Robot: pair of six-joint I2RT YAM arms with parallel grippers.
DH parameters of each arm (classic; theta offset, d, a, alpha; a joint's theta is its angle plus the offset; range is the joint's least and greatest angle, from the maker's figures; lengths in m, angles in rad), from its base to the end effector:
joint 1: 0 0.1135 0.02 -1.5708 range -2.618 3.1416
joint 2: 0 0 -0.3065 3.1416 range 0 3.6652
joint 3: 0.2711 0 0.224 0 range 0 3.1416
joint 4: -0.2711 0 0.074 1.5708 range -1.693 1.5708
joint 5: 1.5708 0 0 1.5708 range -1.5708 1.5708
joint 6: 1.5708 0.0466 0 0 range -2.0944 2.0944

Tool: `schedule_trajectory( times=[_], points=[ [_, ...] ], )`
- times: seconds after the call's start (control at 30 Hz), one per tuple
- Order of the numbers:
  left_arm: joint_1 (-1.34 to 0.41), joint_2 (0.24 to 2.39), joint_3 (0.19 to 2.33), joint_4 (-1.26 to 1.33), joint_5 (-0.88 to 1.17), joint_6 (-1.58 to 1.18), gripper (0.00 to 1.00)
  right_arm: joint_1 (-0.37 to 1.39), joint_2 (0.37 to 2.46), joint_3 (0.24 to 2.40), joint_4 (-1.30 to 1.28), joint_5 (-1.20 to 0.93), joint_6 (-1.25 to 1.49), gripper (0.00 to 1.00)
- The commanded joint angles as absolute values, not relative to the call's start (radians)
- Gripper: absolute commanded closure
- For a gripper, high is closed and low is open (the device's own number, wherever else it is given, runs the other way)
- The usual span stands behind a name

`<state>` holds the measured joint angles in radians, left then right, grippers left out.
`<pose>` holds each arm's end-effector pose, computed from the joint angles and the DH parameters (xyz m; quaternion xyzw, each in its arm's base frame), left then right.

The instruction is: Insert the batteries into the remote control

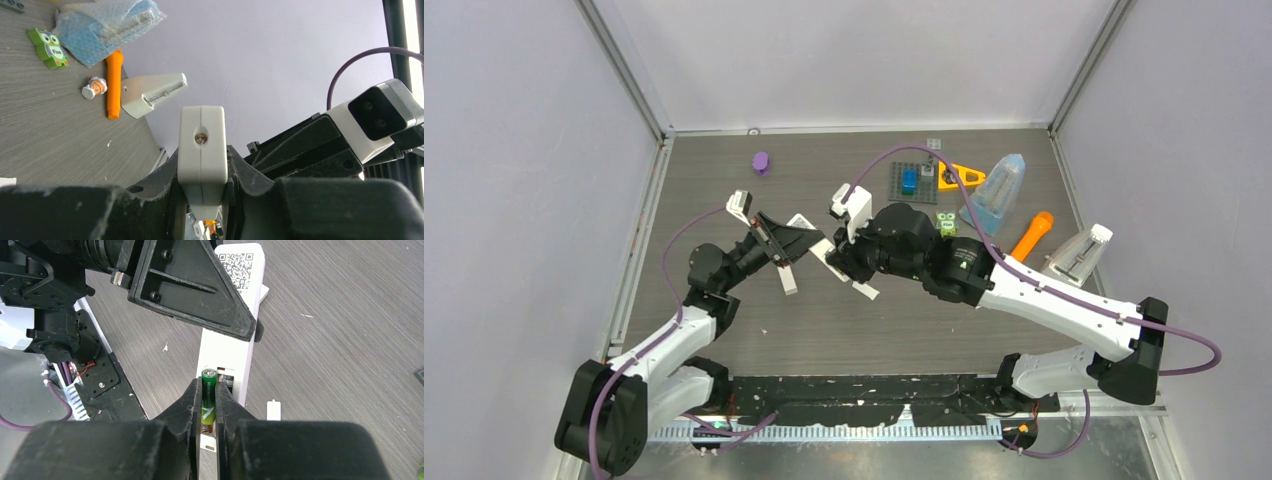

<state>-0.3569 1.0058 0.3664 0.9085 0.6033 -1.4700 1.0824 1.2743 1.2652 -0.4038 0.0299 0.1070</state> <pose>0.1531 -0.0853 0.3216 -0.1049 0.6161 -0.7113 0.3217 0.1219 0.2265 0.4163 -0.3850 0.7432 0.2961 0.4602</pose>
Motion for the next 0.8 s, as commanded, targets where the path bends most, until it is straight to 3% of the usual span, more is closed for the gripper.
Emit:
schedule_trajectory(
  times=[0.0, 0.23, 0.47, 0.63, 0.77],
  points=[
    [-0.351, 1.01, 0.378, 1.046, 0.592, -1.526, 1.0, 1.101, 1.255, 1.249, -0.372, 0.046, 0.084, 0.85],
    [-0.348, 1.011, 0.366, 1.046, 0.592, -1.515, 1.0, 1.101, 1.242, 1.291, -0.402, 0.084, 0.121, 0.64],
    [-0.349, 0.992, 0.361, 1.005, 0.593, -1.484, 1.0, 1.101, 1.227, 1.344, -0.421, 0.12, 0.179, 0.56],
    [-0.348, 0.966, 0.36, 0.961, 0.591, -1.452, 1.0, 1.098, 1.198, 1.367, -0.421, 0.185, 0.255, 0.39],
    [-0.348, 0.945, 0.359, 0.932, 0.585, -1.431, 1.0, 1.074, 1.155, 1.346, -0.419, 0.254, 0.427, 0.19]
  ],
)
